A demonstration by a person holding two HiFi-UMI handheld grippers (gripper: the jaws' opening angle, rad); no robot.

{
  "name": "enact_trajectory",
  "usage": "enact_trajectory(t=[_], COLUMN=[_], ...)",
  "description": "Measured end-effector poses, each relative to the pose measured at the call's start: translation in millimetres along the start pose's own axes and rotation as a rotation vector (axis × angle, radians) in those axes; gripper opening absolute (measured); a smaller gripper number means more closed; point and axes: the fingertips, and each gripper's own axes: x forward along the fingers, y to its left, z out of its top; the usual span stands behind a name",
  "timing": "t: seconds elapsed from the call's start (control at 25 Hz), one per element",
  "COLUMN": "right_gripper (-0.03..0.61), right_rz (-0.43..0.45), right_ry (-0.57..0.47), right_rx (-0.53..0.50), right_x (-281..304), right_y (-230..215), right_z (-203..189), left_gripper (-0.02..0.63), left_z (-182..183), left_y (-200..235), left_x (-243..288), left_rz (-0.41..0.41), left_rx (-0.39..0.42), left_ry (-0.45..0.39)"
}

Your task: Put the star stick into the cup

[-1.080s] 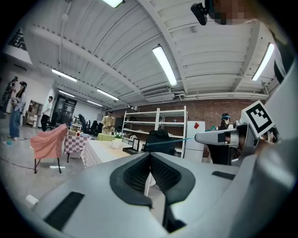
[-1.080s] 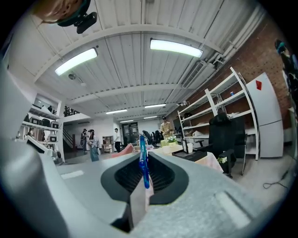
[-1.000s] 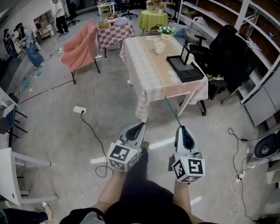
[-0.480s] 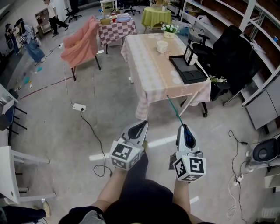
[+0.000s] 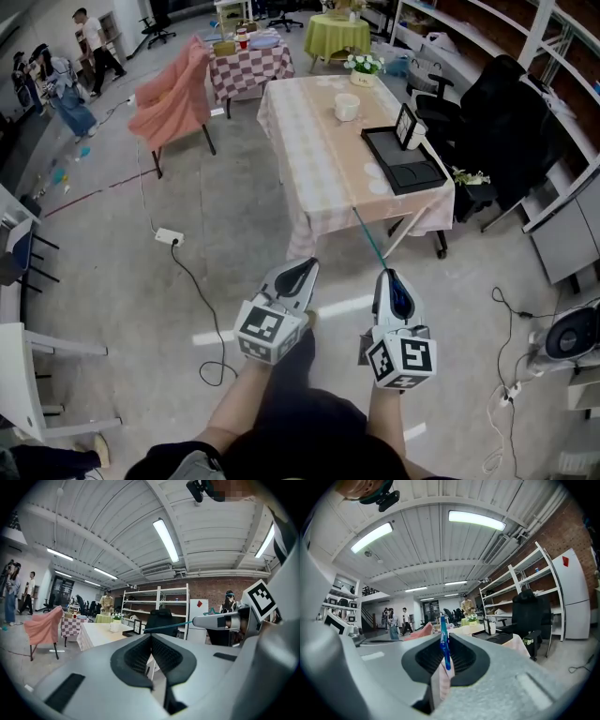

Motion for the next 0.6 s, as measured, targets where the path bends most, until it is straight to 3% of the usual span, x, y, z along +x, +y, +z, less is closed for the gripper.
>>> enact_trajectory(t=[0.24,0.6], right_gripper=[0.021,0.021], right_rz=[0.004,-0.014], right_ry=[0.002,0.040], right_rx=[0.012,0.014], right_x=[38.1,90.8], right_y=[-17.2,-36.2], right_z=[7.6,6.9], left_gripper=[0.009,0.009], left_z=[15.4,12.3], left_y=[18.7,51.3], left_x=[34.5,77.1], left_rz=[0.009,0.013], left_rx=[-0.012,-0.029], left_ry=[-0.023,0.019])
